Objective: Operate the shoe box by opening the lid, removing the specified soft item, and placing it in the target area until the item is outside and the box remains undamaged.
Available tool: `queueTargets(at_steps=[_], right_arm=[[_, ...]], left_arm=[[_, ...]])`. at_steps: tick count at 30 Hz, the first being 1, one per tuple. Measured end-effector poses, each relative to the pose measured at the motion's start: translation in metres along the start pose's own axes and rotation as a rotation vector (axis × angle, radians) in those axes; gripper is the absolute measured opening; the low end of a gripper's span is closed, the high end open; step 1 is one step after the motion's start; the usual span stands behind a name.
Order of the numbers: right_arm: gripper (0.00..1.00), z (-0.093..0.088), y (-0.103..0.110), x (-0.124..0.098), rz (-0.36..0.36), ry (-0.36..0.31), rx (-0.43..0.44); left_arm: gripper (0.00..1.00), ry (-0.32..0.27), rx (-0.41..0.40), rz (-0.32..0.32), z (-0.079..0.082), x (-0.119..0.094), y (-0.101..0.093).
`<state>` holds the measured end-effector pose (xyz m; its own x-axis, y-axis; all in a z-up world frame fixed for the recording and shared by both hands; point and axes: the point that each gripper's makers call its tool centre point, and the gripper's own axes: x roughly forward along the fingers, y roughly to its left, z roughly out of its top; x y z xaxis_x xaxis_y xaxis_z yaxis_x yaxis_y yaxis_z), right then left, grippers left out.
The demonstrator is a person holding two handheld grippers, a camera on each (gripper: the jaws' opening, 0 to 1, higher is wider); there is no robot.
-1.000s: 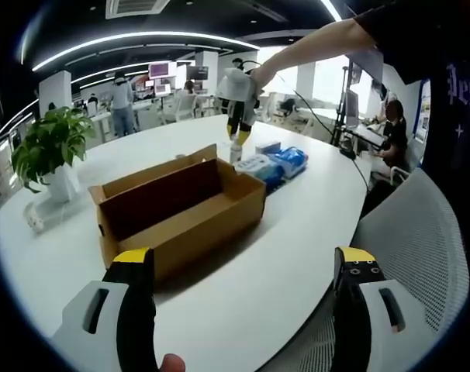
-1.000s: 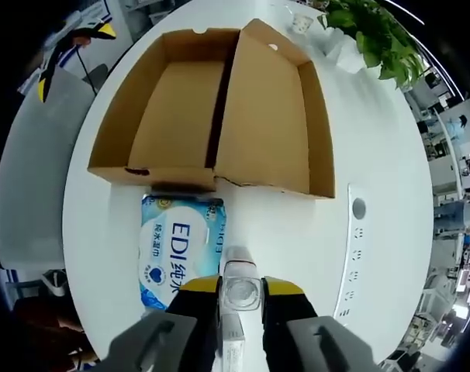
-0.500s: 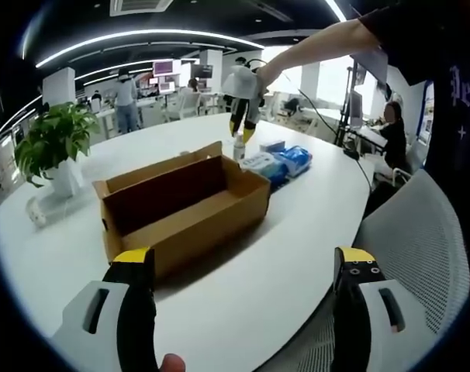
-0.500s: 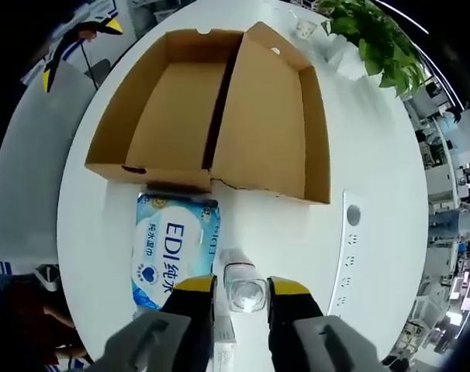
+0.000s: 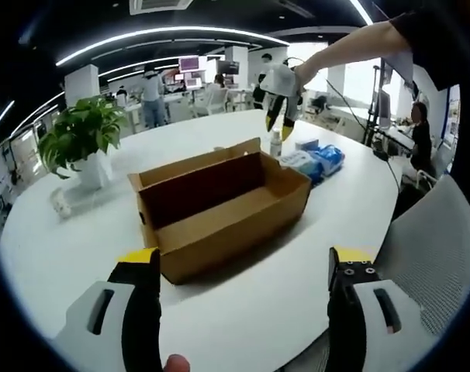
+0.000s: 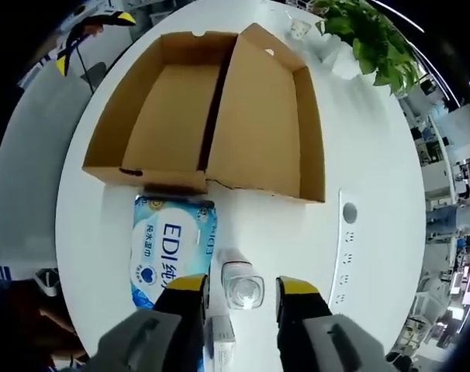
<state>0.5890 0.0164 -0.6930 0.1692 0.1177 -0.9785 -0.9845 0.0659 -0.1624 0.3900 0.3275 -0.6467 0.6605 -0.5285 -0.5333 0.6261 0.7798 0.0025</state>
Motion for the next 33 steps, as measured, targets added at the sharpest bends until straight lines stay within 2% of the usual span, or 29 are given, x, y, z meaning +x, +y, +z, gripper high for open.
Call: queueTargets(at_steps=[6,12,15,19,23,25,28,33], right_arm=[[0.38,0.005,-0.012,-0.012,-0.034,-0.053,0.060],[0.41,0.010,-0.021,-0.020,-0.062,-0.087,0.091],[0.41,0.011,-0.027,-0.024,-0.075,-0.101,0.111],[0.42,0.017,-0.038,-0.029,-0.098,-0.151,0.186],[0.42,0.019,-0.045,-0.031,-0.127,-0.157,0.196],[0.41,0.022,-0.051,-0.031,-0.143,-0.174,0.240],[0.40,0.021,-0.060,-0.028,-0.176,-0.161,0.273],[0.37,0.021,-0.069,-0.022,-0.192,-0.169,0.333]], left_arm=[[0.77,-0.035,-0.061,0.094,0.014,0.003,0.038],[0.69,-0.038,-0.092,0.140,0.017,0.009,0.062],[0.62,-0.053,-0.149,0.166,0.018,0.011,0.076],[0.58,-0.053,-0.186,0.179,0.017,0.014,0.087],[0.49,-0.033,-0.205,0.207,0.012,0.018,0.100],[0.45,-0.028,-0.212,0.219,0.011,0.020,0.106],[0.37,-0.022,-0.237,0.230,0.009,0.023,0.111],[0.27,0.023,-0.260,0.263,-0.003,0.029,0.118]])
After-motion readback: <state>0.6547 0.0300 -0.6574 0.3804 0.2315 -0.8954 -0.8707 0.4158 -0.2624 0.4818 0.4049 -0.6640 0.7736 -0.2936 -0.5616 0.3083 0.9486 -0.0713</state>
